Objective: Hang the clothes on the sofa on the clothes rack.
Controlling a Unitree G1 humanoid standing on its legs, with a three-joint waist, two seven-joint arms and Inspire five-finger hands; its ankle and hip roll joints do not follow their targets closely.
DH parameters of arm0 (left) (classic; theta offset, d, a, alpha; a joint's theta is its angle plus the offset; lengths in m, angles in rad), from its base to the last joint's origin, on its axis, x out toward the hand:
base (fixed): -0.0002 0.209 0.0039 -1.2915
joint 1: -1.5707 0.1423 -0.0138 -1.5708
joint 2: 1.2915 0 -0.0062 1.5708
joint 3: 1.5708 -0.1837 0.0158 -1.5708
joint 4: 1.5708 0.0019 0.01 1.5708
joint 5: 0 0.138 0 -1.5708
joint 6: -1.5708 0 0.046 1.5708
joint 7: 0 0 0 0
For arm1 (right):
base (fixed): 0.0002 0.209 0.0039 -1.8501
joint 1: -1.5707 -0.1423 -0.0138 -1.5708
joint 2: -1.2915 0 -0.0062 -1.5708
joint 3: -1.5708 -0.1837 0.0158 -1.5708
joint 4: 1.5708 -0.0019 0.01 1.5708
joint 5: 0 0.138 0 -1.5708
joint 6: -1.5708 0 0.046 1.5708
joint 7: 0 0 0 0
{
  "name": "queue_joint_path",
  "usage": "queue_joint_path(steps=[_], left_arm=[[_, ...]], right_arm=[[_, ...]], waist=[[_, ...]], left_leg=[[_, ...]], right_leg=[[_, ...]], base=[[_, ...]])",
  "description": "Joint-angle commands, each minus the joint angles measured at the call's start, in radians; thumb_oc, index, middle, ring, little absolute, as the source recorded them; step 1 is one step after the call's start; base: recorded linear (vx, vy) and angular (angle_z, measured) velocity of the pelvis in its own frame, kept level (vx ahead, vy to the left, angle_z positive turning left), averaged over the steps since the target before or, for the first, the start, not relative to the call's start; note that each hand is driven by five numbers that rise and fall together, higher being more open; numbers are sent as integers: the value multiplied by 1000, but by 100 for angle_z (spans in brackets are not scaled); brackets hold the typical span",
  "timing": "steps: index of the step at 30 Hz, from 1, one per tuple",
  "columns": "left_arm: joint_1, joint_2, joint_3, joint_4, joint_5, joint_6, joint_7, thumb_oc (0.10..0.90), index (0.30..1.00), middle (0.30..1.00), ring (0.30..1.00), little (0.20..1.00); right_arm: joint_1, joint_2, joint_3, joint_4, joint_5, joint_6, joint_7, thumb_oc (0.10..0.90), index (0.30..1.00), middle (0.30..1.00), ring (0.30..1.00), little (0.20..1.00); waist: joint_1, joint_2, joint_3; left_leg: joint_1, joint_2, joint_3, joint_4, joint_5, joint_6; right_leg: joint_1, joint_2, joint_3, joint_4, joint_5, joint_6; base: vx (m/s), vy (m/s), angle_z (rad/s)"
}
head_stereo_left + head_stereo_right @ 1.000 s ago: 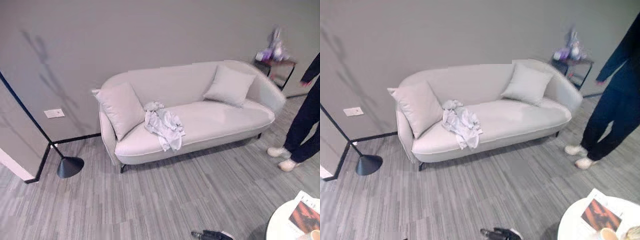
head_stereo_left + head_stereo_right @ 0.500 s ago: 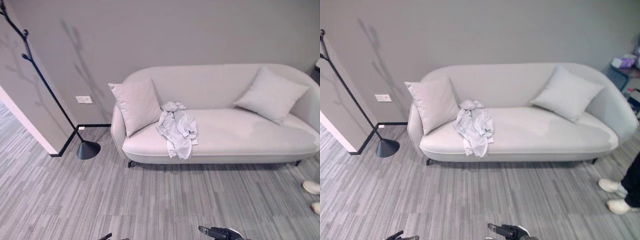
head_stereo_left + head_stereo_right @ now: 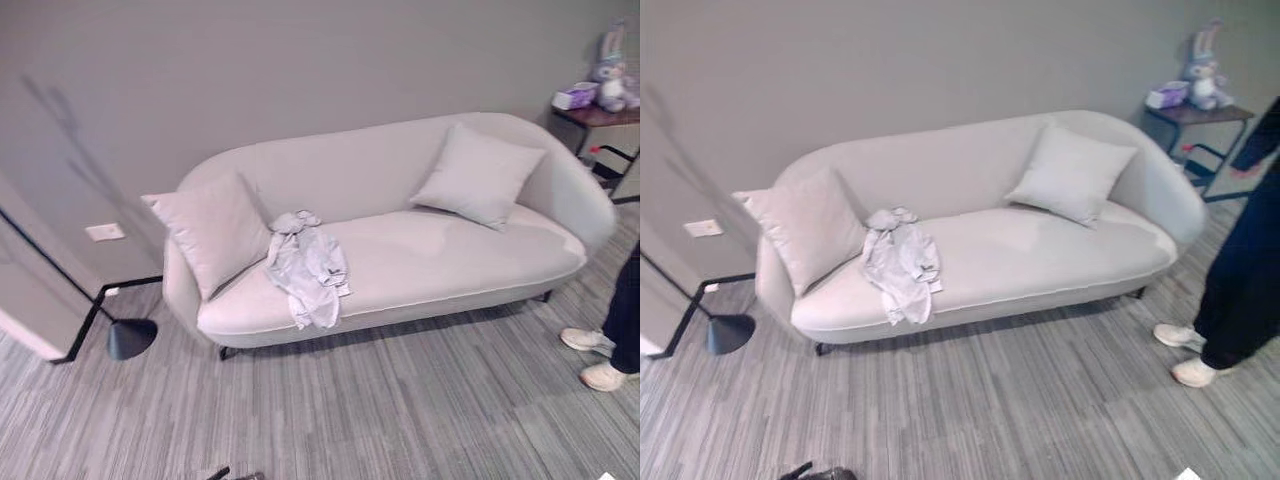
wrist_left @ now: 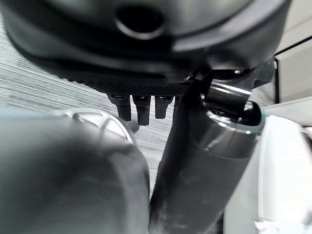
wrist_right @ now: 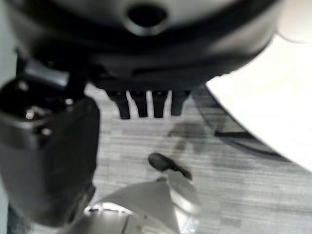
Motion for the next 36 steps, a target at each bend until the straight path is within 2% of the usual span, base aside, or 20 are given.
queue_joint_path(steps=[1,2,5,8,10,13,16,19,20,23,24,25,26,29,30,31,32,33,34,36], left_arm=[[53,-4,-56,-58,10,-14,-4,800,900,900,900,900],[-33,-24,-105,-69,43,-10,24,800,900,900,900,900],[-64,-5,-89,-57,40,-4,20,800,900,900,900,900],[-78,2,-71,-50,16,-3,18,800,900,900,900,900],[-87,1,-70,-53,9,-10,21,800,900,900,900,900],[-88,-9,-65,-45,1,-16,22,800,900,900,900,900],[-99,-25,-58,-45,3,-21,32,800,900,900,900,900],[-105,-40,-51,-62,21,-22,40,800,900,900,900,900],[-103,-56,-48,-84,30,-24,48,800,900,900,900,900],[-94,-72,-45,-107,23,-26,49,800,900,900,900,900],[-92,-77,-40,-109,16,-25,46,800,900,900,900,900],[-92,-87,-62,-117,8,-21,46,800,900,900,900,900],[-92,-88,-66,-118,7,-21,47,800,900,900,900,900],[-89,-92,-105,-154,28,-17,48,800,900,900,900,900],[-92,-94,-122,-171,37,-22,55,800,900,900,900,900],[-90,-90,-134,-191,46,-29,58,800,900,900,900,900],[-81,-83,-133,-212,45,-38,62,800,900,900,900,900],[-79,-83,-133,-214,45,-38,62,800,900,900,900,900],[-82,-78,-119,-204,33,-41,71,800,900,900,900,900],[-104,-81,-104,-179,37,-42,94,800,900,900,900,900]], right_arm=[[-83,2,-9,-72,-44,-51,3,800,900,900,900,900],[-103,16,35,-106,-70,-45,3,800,900,900,900,900],[-103,42,42,-160,-66,-49,0,800,900,900,900,900],[-111,55,58,-201,-69,-48,11,800,900,900,900,900],[-115,49,72,-207,-85,-51,5,800,900,900,900,900],[-116,35,62,-226,-78,-55,-7,800,900,900,900,900],[-109,-19,18,-364,-81,-62,-34,800,900,900,900,900],[-70,-90,-10,-540,-171,-63,-59,800,900,900,900,900],[-12,-147,-52,-675,-256,-64,-78,800,900,900,900,900],[38,-200,-128,-772,-318,-70,-104,800,900,900,900,900],[45,-223,-160,-805,-334,-77,-117,800,900,900,900,900],[68,-250,-217,-865,-347,-81,-140,800,900,900,900,900],[72,-249,-222,-869,-347,-81,-140,800,900,900,900,900],[89,-297,-265,-954,-389,-86,-160,800,900,900,900,900],[92,-304,-278,-970,-392,-91,-171,800,900,900,900,900],[86,-305,-277,-973,-401,-98,-183,800,900,900,900,900],[75,-305,-263,-964,-415,-108,-188,800,900,900,900,900],[74,-305,-260,-961,-415,-109,-189,800,900,900,900,900],[41,-309,-240,-944,-399,-119,-195,800,900,900,900,900],[-20,-341,-224,-910,-398,-122,-215,800,900,900,900,900]], waist=[[49,-8,22],[14,-27,11],[-37,-62,21],[-47,-69,31],[-56,-64,33],[-79,-52,32],[-146,-56,49],[-173,-66,55],[-181,-74,49],[-171,-66,37],[-163,-68,32],[-140,-70,34],[-140,-66,35],[-90,-87,62],[-84,-97,72],[-78,-100,74],[-69,-86,63],[-69,-88,63],[-63,-74,54],[-40,-50,44]], left_leg=[[10,-13,25,-4,-118,64],[47,-55,63,-15,-160,98],[114,-110,125,-25,-219,146],[150,-139,159,-34,-253,169],[165,-142,165,-50,-259,160],[186,-142,183,-72,-272,151],[230,-158,192,-91,-316,130],[250,-159,190,-77,-348,125],[257,-141,181,-39,-367,120],[241,-89,162,34,-376,100],[224,-62,158,86,-365,89],[156,24,130,237,-301,44],[149,35,122,250,-301,38],[57,135,33,483,-178,-25],[28,152,30,505,-140,-13],[22,163,37,492,-118,-18],[64,187,40,366,-114,-32],[71,182,43,356,-109,-32],[99,179,39,144,-85,-27],[80,208,-13,-38,-4,-43]], right_leg=[[96,-180,50,200,-110,167],[51,-215,70,311,-60,189],[-80,-270,131,517,71,222],[-176,-291,142,594,83,217],[-217,-265,134,537,32,199],[-258,-240,127,426,13,190],[-348,-223,201,198,136,242],[-350,-222,230,141,160,250],[-329,-209,234,141,158,242],[-294,-186,212,129,142,228],[-269,-180,198,117,129,220],[-202,-158,159,94,94,189],[-197,-152,153,91,91,184],[-93,-117,118,57,26,119],[-68,-115,89,41,30,102],[-47,-114,77,32,23,100],[-29,-116,59,26,5,121],[-27,-118,59,25,6,122],[-48,-135,44,22,3,144],[-65,-185,28,7,2,182]], base=[[343,27,-13],[329,33,-4],[203,25,-40],[174,-15,-50],[128,-104,-40],[62,-126,-6],[104,-225,-27],[108,-177,-4],[173,-324,20],[120,-240,16],[213,-458,11],[157,-365,21],[167,-369,46],[146,-252,42],[99,-145,30],[238,-10,58],[243,40,61],[250,185,55],[102,225,33],[242,411,41]])
